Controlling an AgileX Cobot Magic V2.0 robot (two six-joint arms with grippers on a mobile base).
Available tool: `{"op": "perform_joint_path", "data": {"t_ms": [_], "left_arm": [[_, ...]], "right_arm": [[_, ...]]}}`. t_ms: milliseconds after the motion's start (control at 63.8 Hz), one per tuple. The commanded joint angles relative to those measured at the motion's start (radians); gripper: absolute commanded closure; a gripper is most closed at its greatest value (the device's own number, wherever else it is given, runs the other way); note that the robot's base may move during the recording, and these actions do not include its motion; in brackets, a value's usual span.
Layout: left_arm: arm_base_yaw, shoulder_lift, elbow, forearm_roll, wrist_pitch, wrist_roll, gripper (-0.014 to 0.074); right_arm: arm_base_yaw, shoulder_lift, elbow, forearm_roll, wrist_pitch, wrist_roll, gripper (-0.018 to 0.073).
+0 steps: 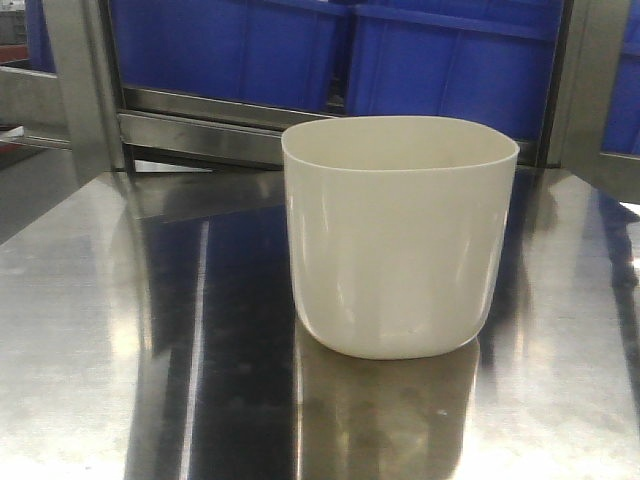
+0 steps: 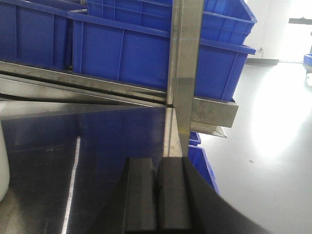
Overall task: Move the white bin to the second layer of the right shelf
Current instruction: 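Move the right gripper toward the white bin's rim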
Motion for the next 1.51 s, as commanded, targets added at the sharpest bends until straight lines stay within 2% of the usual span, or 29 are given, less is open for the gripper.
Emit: {"op": "perform_joint_path", "data": {"t_ms": [0,1114,1318,1490], "left_arm": [[-0.005,-0.015,0.037,-0.006,-0.085,-0.003,0.0512],[-0.005,-0.015,0.037,-0.006,-0.085,-0.003,0.0512],[-0.005,-0.015,0.037,-0.006,-0.085,-0.003,0.0512],[-0.005,-0.015,0.037,-0.006,-0.085,-0.003,0.0512]], "right_arm": [[-0.001,-0.02,-0.017,0.002,-0.089,-0.005,0.0498],[-0.001,-0.02,-0.024,-0.021,-0.084,-0.005,0.0498],[-0.001,0.039,-0.125,-0.093,0.054,-0.005,0.0498],[-0.001,0.198,-0.25,-0.111,0.175,0.0,0.0498]]}}
